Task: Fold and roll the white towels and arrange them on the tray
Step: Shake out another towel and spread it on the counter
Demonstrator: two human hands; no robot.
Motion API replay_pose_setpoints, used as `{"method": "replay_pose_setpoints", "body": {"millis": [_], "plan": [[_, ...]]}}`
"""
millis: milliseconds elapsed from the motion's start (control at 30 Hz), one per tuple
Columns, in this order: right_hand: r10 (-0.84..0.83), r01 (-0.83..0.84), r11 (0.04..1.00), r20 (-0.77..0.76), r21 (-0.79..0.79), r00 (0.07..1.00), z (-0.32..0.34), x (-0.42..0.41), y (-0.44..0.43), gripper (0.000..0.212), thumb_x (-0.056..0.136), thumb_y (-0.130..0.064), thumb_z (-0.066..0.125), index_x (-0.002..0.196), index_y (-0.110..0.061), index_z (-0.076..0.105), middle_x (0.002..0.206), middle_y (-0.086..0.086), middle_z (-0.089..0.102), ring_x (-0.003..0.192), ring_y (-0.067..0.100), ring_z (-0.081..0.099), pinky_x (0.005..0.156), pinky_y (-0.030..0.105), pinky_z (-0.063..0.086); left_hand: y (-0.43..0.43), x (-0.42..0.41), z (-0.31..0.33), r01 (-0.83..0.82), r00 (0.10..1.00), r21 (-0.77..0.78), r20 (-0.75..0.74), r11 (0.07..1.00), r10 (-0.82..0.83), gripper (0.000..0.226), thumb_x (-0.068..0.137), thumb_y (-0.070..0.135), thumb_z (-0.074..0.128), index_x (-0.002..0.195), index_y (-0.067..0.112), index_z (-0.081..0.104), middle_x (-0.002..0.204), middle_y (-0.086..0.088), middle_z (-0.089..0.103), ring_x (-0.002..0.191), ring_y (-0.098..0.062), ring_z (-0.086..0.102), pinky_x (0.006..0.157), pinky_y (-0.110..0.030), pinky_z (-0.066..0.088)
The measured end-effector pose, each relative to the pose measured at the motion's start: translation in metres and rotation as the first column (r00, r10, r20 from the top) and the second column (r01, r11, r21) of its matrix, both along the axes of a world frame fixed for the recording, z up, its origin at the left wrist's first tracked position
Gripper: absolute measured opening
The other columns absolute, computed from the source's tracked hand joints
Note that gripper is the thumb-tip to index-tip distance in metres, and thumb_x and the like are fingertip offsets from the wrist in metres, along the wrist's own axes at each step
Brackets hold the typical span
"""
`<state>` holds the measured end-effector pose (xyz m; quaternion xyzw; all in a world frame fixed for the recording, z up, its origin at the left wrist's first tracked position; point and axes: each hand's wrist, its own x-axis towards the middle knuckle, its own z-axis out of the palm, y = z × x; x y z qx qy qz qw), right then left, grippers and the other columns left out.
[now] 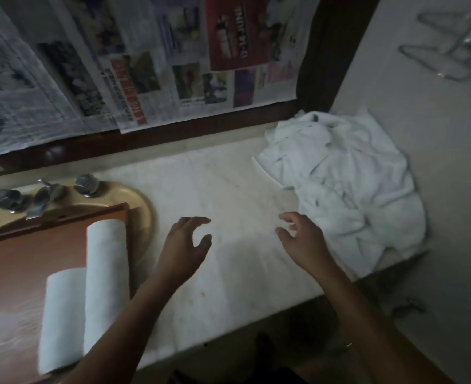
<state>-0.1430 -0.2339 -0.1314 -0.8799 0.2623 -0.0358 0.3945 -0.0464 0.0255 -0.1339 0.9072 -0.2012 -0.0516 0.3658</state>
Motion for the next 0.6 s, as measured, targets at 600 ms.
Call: {"method": "replay_pose_setpoints", "body": {"millis": [600], "plan": [[-0.245, 0.044, 0.777, -0.238, -0.628, 0.94, -0.051, 0.013, -0.302, 0.056, 0.095, -0.028, 0.067, 0.141, -0.004, 0.044, 0.132, 0.028, 0.052, 0.12, 0.045, 0.054, 0.094, 0.052, 0.052, -0.164, 0.0, -0.007, 0.019, 0.989, -0.148, -0.14, 0.989, -0.04, 0.026, 0.091, 0.016, 0.071, 0.109, 0.034, 0.074, 0.104, 0.015, 0.07, 0.101, -0.003, 0.064, 0.09, -0.03, 0.051]]}}
